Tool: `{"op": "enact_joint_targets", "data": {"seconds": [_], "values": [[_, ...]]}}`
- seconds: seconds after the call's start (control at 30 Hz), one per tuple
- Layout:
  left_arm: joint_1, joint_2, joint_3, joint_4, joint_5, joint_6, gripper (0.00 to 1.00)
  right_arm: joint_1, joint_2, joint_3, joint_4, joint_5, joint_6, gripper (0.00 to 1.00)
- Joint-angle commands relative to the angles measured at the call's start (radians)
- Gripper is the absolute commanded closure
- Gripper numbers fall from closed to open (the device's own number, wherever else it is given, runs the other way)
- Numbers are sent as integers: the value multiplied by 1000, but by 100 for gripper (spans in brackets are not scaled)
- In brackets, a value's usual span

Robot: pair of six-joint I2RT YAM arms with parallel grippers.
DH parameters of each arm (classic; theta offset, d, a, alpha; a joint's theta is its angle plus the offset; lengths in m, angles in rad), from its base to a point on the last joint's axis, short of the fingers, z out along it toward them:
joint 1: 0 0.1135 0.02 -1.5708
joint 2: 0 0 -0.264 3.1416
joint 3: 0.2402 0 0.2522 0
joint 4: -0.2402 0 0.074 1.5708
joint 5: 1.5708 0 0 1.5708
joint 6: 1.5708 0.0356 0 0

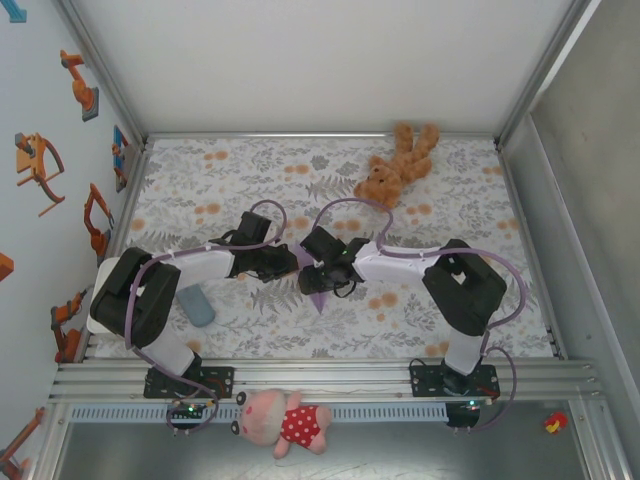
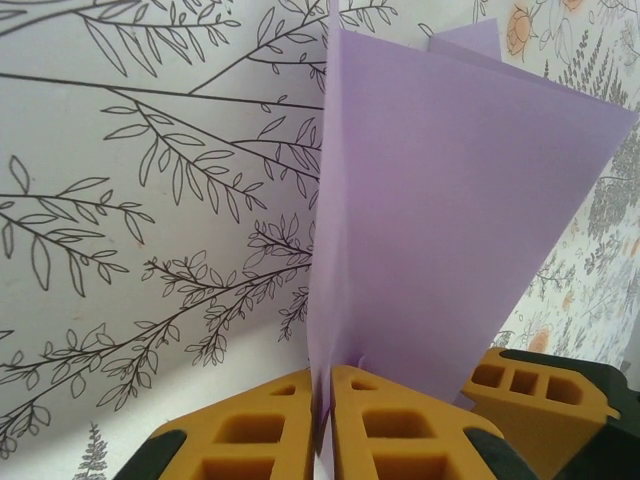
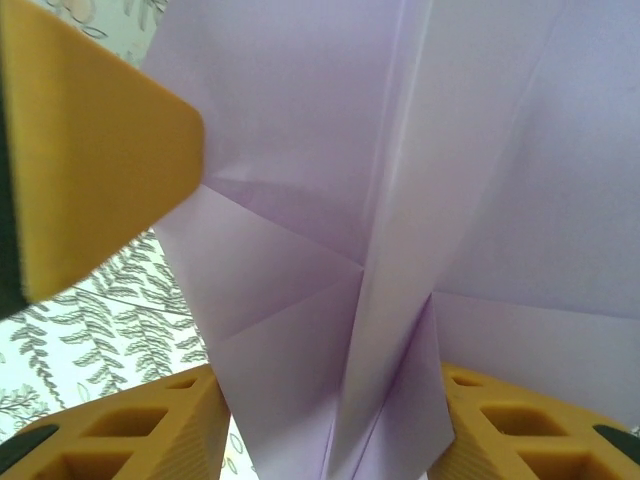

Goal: Fold a paper plane with a square sheet of paper (pick it up from the middle)
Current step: Move the paper plane to the top-center of the table.

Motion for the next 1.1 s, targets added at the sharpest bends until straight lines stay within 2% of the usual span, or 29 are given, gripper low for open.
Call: {"op": "enact_joint_targets", "data": {"seconds": [0.0,0.47,0.67,0.9,1.07], "values": [[-2,-22,17,8,17,-5,88,7,8,36,-36,39,-14,50],[-1,-13,19,-13,1,12,89,8,-74,6,-41,109,8,59],[0,-15,22,-15,5,12,89,8,-45,26,-84,140,21,72],[-1,-17,23,-20,1,12,89,11,-25,40,-68,97,19,67],[0,-17,25,-22,2,12,89,11,9,68,-98,109,36,68]]}}
